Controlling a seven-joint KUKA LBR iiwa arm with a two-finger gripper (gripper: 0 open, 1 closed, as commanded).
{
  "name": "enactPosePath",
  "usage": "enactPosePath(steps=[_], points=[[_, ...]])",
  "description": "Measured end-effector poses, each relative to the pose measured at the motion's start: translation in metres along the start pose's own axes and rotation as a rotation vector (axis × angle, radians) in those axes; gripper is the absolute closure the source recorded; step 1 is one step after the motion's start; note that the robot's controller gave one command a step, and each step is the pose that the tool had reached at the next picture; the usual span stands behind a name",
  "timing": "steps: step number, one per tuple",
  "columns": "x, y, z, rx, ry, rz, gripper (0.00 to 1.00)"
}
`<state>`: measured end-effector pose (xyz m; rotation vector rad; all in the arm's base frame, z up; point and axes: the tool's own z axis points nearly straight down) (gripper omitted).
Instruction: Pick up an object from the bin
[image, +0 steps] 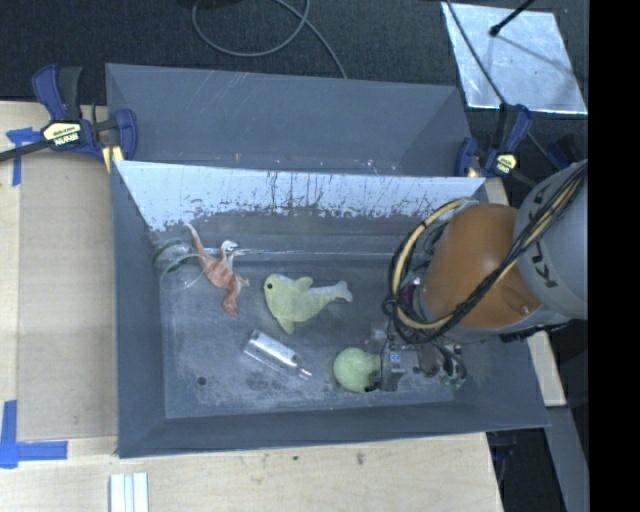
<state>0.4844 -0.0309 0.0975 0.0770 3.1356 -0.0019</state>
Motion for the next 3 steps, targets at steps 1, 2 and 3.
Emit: enactPosePath(steps=[1,2,3], points=[[0.001,0.000,-0.016,-0.001,0.005,-0.001,1.00],[0.001,0.000,-0.035,-0.001,0.006,-0.001,1.00],[0.000,0.000,-0.053,-0.001,0.003,-0.001,1.00]])
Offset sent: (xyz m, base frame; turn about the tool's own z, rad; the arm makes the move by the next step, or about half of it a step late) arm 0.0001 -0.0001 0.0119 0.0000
